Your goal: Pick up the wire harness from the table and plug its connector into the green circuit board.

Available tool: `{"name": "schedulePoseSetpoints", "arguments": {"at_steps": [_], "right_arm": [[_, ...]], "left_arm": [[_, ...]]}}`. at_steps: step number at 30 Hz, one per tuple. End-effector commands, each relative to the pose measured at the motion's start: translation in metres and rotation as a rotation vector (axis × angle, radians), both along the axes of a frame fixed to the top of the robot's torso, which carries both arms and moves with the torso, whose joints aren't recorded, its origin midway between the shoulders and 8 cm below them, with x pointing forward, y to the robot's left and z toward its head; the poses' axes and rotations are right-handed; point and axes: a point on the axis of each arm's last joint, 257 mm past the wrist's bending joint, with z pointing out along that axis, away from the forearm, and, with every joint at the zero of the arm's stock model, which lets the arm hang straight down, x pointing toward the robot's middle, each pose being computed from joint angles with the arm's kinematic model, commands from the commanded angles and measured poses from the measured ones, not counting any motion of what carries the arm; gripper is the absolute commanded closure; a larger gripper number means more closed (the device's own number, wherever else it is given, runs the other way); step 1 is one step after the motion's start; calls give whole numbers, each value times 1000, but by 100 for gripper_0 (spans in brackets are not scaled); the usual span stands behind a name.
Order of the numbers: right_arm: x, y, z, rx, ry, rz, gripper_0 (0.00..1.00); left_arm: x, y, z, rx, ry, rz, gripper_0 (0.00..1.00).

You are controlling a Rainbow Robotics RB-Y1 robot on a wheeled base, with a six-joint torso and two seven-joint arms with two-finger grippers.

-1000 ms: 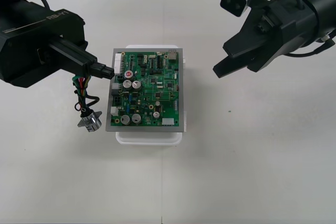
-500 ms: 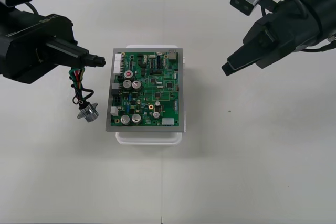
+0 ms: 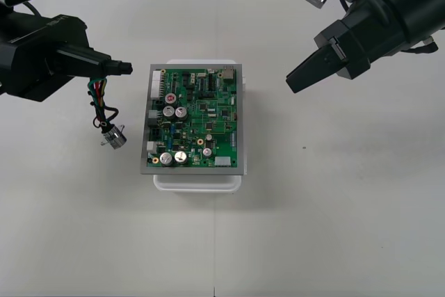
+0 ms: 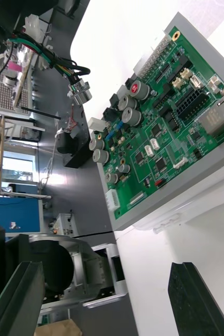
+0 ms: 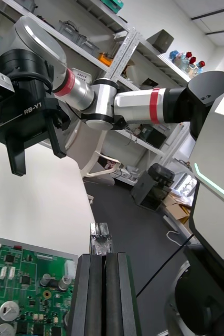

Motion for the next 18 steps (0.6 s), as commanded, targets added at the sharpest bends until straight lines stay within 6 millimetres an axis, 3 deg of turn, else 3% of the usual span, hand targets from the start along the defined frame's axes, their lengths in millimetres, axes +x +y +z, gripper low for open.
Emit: {"name": "schedulePoseSetpoints", "arguments": {"at_steps": [1,7,18], "right_arm": [[3,15,8,4,-110,32,31],[11,24,8,-38,-236,38,31],[13,38,5,-45,-289,50,31]], "left_arm": [[-3,19,3,20,-106,6,100],[2,21,-3,37,-129,20,100],[7,24,-11,52,-171,32,100]]}}
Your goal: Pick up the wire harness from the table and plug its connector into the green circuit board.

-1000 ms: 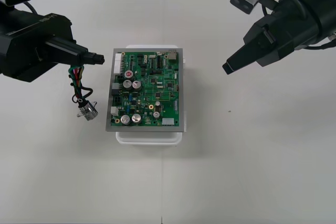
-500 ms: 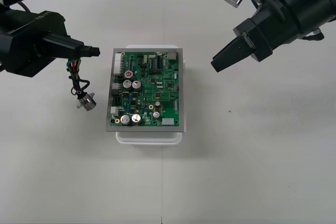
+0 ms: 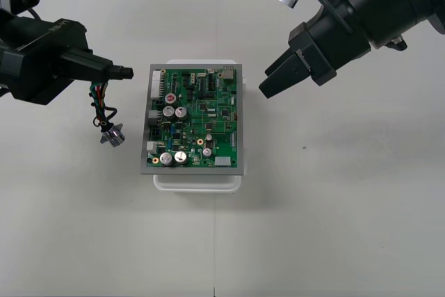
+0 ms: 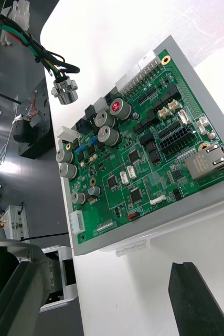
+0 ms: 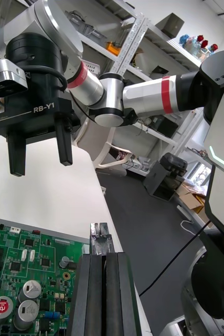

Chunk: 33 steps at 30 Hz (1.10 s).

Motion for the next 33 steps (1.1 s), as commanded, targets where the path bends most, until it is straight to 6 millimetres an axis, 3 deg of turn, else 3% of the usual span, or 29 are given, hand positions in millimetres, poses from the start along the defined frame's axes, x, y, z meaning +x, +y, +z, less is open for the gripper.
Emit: {"name": "schedulePoseSetpoints", "arguments": {"at_steps": [1,6,11,20,33], "right_arm": [[1,10,17,22,-99,25,31],[2,15,22,14,-174,33,31],[-3,13,11,-20,-229,38,31],[-9,10,0,-66,-341,51,31],[6,5,-1,-119,-492,57,31]], "left_arm": [[-1,20,2,20,-125,5,100],[0,21,-4,22,-163,2,100],[0,20,-32,31,-177,-14,100],[1,23,-56,39,-224,-21,100],[16,41,-90,88,-303,18,100]]}}
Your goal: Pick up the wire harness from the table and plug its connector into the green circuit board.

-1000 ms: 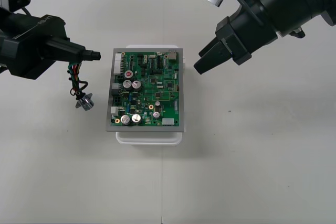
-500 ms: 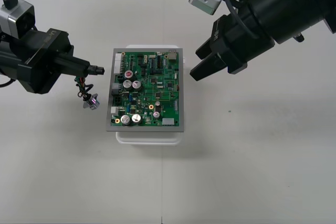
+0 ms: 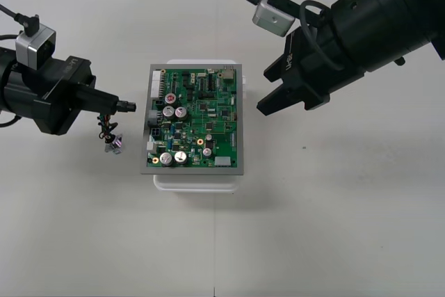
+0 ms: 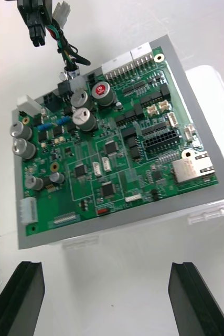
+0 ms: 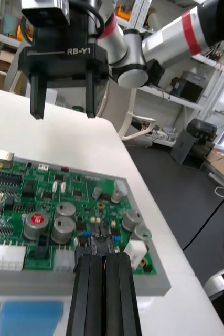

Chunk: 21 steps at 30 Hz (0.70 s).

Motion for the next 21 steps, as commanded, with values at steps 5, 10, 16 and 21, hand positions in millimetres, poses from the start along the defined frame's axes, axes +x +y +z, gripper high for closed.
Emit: {"name": "schedulePoseSetpoints", "arguments": {"at_steps": [5,10,16,21], "right_arm": [[9,11,20,-10,-190,18,31],[9,15,23,-14,-227,42,31],[10,22,34,-1,-293,69,31],[5,27,36,-1,-330,79,31]], "left_arm": [[-7,25,-28,42,-139,-33,100],[-7,29,-39,47,-166,-32,100],[-8,32,-48,43,-168,-31,100],[-4,36,-50,39,-170,-12,100]]}}
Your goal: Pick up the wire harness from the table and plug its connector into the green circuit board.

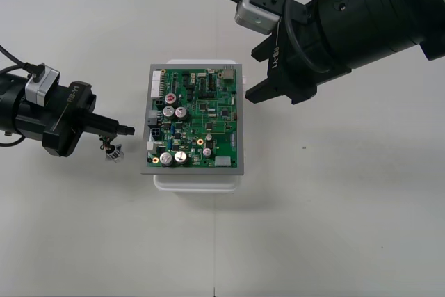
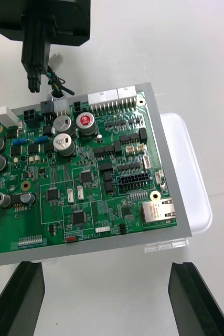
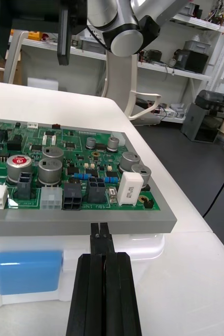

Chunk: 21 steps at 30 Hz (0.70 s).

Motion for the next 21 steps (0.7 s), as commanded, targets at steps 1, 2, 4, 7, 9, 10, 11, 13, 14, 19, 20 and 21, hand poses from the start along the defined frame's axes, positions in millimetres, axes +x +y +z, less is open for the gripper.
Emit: {"name": "schedulePoseSetpoints", "arguments": {"at_steps": [1,2,4,7,9,10,11,13,14,19,20,21], "right_arm": [[-7,9,16,28,-71,26,31],[-8,9,15,25,-78,25,31],[-11,11,14,19,-93,34,31],[-15,11,12,12,-116,40,31],[-16,11,10,-3,-141,42,31],[-16,11,8,-13,-157,42,31],[-17,12,3,-21,-155,41,31],[-17,13,1,-23,-152,39,31],[-17,14,-3,-32,-149,38,31],[-16,19,-7,-36,-157,30,31],[-14,21,-5,-37,-174,32,31],[-15,22,-4,-37,-183,36,31]], "left_arm": [[-4,21,3,9,-33,-1,100],[-3,23,2,9,-33,4,100],[-1,24,4,-1,-36,14,100],[3,27,6,-11,-37,30,100],[3,26,8,-19,-37,31,100],[3,26,10,-28,-37,32,100],[4,26,12,-35,-37,34,100],[4,25,13,-43,-33,34,100],[4,24,16,-52,-31,36,100],[4,20,15,-64,-26,33,100],[4,20,16,-66,-27,33,100],[4,19,16,-67,-28,31,100]]}}
